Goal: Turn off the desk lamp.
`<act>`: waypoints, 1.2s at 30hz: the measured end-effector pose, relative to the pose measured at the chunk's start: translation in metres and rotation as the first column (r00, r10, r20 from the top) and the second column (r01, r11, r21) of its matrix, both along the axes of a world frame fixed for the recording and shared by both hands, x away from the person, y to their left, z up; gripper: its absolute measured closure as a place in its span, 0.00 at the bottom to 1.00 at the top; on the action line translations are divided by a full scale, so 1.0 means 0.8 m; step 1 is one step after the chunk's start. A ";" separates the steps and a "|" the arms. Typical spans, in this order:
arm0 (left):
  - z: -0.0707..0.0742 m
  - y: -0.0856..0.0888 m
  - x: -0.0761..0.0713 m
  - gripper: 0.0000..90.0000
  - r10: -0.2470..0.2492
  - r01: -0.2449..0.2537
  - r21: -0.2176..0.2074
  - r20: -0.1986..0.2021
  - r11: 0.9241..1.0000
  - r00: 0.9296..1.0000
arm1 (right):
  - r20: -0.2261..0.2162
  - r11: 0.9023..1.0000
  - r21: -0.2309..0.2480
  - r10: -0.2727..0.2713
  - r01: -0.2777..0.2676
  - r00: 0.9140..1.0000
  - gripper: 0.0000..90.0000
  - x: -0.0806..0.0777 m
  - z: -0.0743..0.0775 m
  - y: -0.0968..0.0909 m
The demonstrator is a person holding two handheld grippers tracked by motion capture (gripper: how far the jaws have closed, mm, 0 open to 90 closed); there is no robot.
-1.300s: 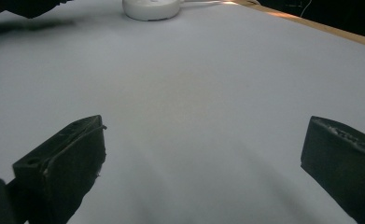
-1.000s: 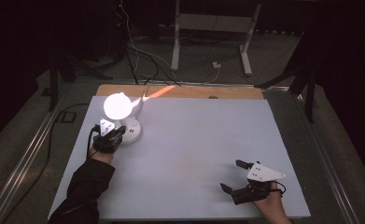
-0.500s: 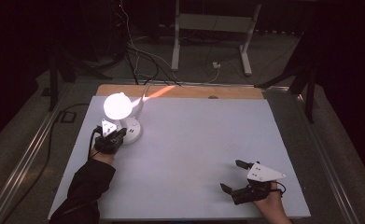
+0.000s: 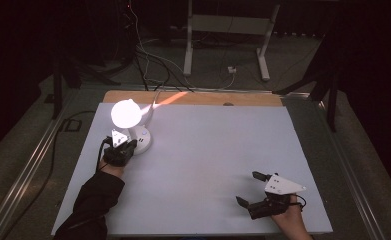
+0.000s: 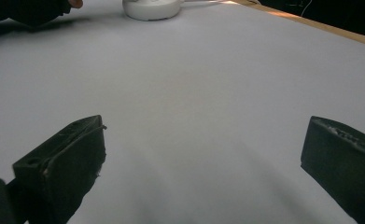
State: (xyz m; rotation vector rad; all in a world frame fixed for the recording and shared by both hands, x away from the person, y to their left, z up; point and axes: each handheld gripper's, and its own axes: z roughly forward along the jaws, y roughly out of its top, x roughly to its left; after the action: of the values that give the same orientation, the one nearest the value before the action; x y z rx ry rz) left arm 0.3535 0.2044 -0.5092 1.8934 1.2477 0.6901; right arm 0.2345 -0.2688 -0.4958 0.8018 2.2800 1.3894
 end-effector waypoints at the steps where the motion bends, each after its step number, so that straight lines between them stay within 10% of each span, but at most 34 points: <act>1: -0.001 0.000 0.000 1.00 0.000 0.000 -0.002 -0.001 1.000 1.000 | 0.000 1.000 -0.001 -0.001 0.001 1.000 0.00 0.000 0.000 0.000; 17: -0.003 -0.006 0.000 1.00 -0.006 0.006 0.032 -0.010 0.999 1.000 | 0.000 1.000 -0.004 0.002 -0.002 1.000 0.00 0.000 0.000 0.001; 23: 0.008 0.001 -0.004 1.00 -0.002 0.002 -0.040 0.001 0.999 1.000 | 0.001 1.000 0.000 -0.001 0.001 1.000 0.00 0.000 0.000 -0.001; 36: 0.037 0.002 -0.021 0.63 0.014 -0.012 -0.093 0.020 0.996 1.000 | 0.003 1.000 0.000 -0.001 0.001 1.000 0.00 -0.001 0.001 -0.001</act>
State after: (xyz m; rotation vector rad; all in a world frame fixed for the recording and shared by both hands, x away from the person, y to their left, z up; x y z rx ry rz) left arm 0.3366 0.2061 -0.4797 1.7992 1.2582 0.6458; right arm 0.2341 -0.2700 -0.4951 0.7998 2.2769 1.3894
